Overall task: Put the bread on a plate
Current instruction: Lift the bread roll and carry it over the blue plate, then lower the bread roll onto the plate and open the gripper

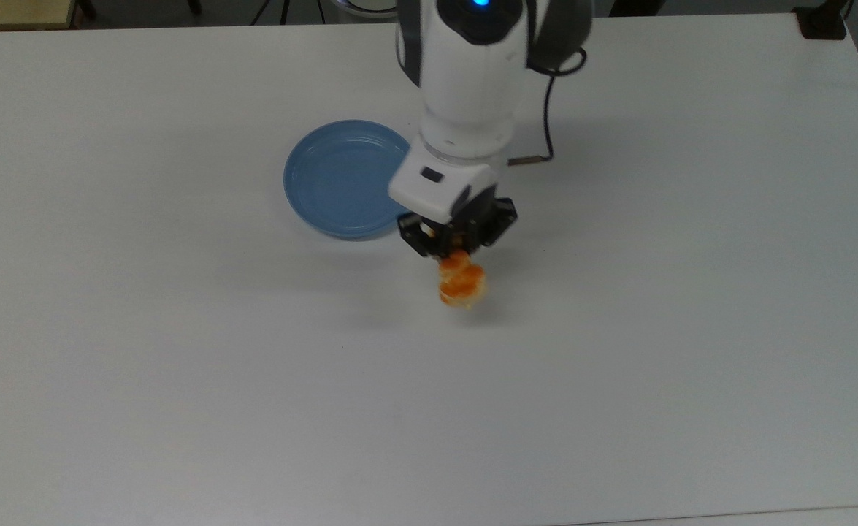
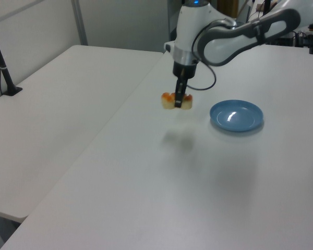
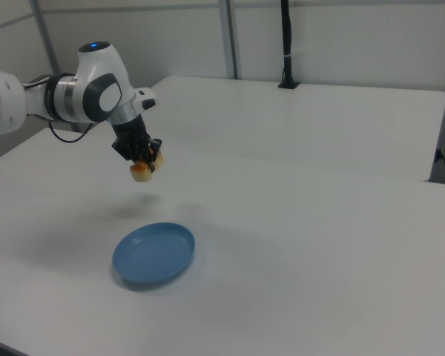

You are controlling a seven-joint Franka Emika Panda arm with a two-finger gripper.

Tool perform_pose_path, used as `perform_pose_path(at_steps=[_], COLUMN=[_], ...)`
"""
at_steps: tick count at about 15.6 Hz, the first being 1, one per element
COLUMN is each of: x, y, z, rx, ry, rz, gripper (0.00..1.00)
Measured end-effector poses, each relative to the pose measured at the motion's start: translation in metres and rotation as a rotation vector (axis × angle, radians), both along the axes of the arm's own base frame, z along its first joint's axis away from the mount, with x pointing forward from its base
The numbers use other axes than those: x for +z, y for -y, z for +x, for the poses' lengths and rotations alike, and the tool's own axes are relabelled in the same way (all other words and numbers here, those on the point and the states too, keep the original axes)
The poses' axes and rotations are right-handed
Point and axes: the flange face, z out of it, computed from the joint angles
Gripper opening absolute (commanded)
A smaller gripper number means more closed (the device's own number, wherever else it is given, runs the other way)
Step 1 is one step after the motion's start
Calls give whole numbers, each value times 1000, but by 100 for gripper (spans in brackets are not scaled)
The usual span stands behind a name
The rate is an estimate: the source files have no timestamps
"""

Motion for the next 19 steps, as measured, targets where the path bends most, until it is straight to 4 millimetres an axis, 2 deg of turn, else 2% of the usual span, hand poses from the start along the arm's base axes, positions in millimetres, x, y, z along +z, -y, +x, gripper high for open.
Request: perform_pose_path(at_steps=[4, 7, 10, 14, 17, 19], x=[17, 16, 1, -24, -42, -51], y=[48, 73, 84, 103, 114, 115], z=[-35, -64, -85, -97, -105, -109], rx=[-3, 3, -6, -16, -15, -15], ry=[-95, -142, -187, -241, -268, -270], rz=[3, 12, 17, -6, -31, -34], gripper=[27, 29, 29, 29, 37, 46])
